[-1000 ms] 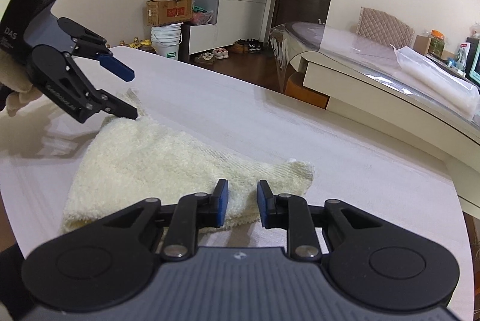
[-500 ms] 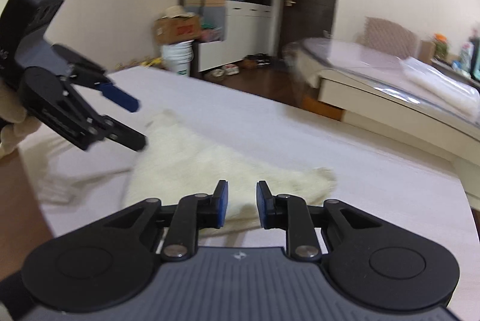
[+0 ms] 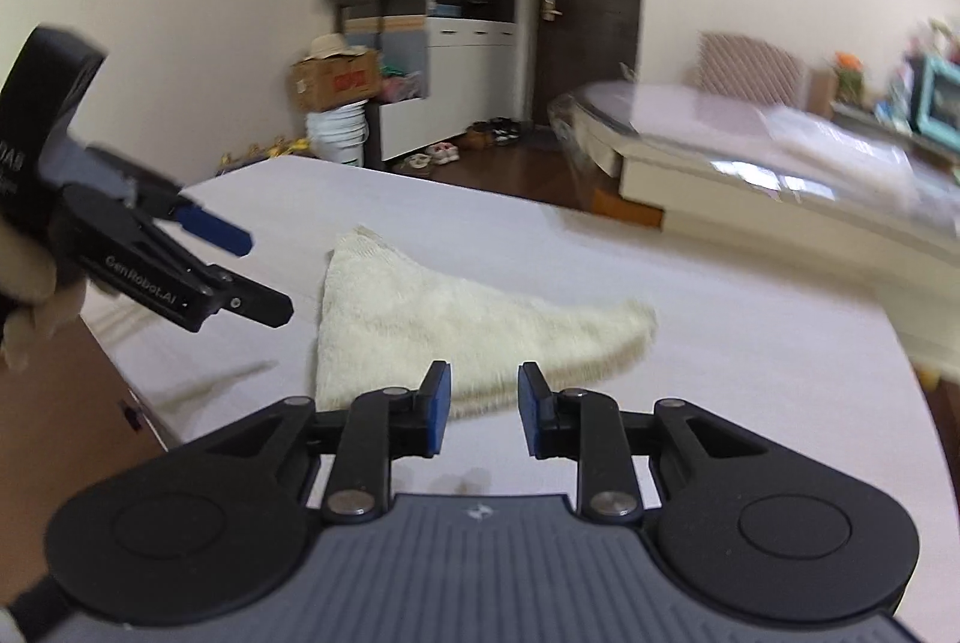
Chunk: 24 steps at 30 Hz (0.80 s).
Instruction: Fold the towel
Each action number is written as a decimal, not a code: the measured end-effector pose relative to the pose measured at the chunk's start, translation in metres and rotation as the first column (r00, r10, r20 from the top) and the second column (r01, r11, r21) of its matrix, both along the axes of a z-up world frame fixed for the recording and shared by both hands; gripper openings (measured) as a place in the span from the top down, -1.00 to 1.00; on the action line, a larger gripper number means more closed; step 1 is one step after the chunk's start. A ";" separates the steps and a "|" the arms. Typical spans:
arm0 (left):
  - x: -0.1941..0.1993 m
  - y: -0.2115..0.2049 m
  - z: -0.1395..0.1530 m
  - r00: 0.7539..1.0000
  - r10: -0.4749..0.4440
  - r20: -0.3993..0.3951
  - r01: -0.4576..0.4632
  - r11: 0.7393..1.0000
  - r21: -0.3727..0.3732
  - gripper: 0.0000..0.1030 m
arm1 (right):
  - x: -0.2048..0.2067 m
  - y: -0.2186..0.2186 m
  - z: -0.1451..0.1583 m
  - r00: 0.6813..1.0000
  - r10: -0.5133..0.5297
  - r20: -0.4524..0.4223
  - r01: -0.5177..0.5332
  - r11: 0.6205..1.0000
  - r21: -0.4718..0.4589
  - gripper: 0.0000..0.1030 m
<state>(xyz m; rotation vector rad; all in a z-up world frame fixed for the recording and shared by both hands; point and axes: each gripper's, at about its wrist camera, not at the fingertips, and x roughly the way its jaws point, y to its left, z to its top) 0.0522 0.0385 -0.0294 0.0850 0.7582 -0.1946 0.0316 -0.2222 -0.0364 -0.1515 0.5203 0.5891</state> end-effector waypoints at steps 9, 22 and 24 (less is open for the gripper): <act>-0.031 -0.012 -0.001 0.993 0.109 0.035 -0.106 0.991 -0.087 -0.85 | -0.020 -0.019 0.006 0.996 -0.084 -0.020 0.086 0.994 0.070 -0.31; -0.054 -0.014 0.005 0.991 0.127 0.049 -0.123 0.990 -0.076 -0.95 | -0.033 -0.017 0.013 0.995 -0.095 -0.003 0.095 0.991 0.096 -0.57; -0.054 -0.013 0.004 0.990 0.129 0.049 -0.125 0.989 -0.078 -0.96 | -0.034 -0.015 0.014 0.996 -0.094 -0.002 0.093 0.991 0.095 -0.57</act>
